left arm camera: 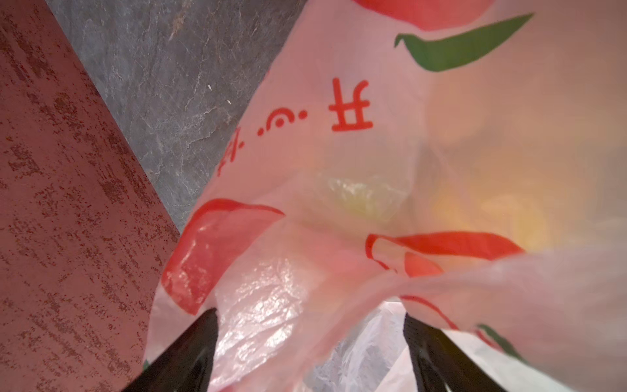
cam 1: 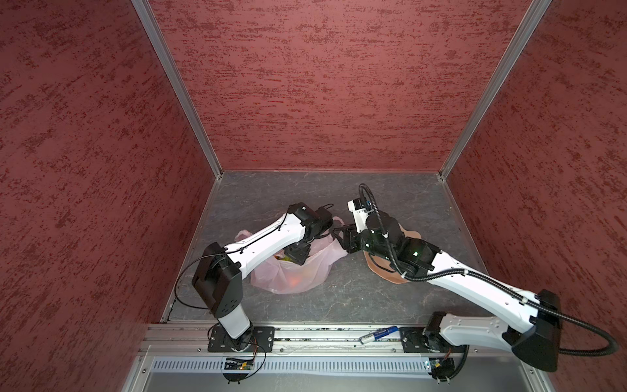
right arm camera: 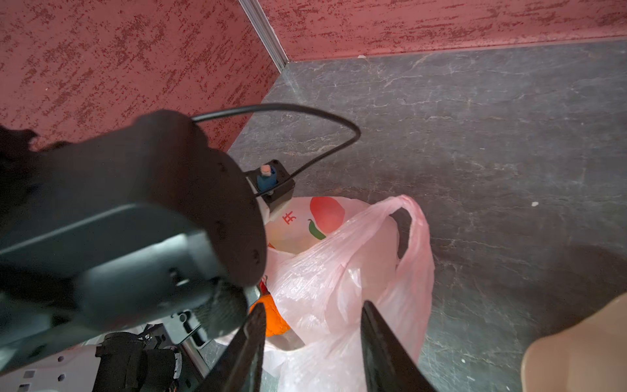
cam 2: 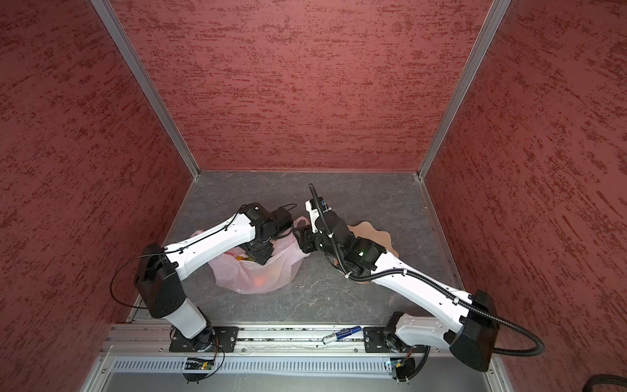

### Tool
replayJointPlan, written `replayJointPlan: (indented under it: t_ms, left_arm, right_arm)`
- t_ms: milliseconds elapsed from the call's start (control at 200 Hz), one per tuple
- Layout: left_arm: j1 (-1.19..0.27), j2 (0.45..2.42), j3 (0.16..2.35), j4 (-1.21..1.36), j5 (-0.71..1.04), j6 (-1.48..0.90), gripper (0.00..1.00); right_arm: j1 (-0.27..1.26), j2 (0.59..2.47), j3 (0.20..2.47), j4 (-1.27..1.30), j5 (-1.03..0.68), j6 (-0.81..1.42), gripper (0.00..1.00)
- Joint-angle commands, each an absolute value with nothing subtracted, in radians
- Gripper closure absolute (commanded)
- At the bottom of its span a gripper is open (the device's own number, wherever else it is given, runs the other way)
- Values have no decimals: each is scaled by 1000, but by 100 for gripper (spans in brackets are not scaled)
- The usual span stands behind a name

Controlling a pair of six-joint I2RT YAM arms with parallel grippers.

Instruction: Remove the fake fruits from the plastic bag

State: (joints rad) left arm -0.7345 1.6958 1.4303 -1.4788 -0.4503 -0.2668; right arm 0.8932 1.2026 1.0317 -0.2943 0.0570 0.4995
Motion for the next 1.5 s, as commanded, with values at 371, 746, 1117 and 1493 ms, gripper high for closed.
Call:
replayJointPlan:
  t_ms: [371, 746, 1117, 1493]
  left_arm:
    - [-593, 1756, 1518, -1263, -496, -222, 74]
    - [-476, 1652, 1501, -1132, -326, -202, 82]
    - [-335, 1572, 1462, -1038, -70, -206, 82]
    - [-260, 1573, 1467, -997, 14, -216, 82]
  right_arm:
    - [907, 1228, 1050, -357, -32, 461, 73]
    - [1020, 1437, 1202, -303, -37, 459, 78]
    - [1093, 1668, 1376, -281, -53, 505, 78]
    - [1103, 1819, 1389, -223, -180, 465, 79]
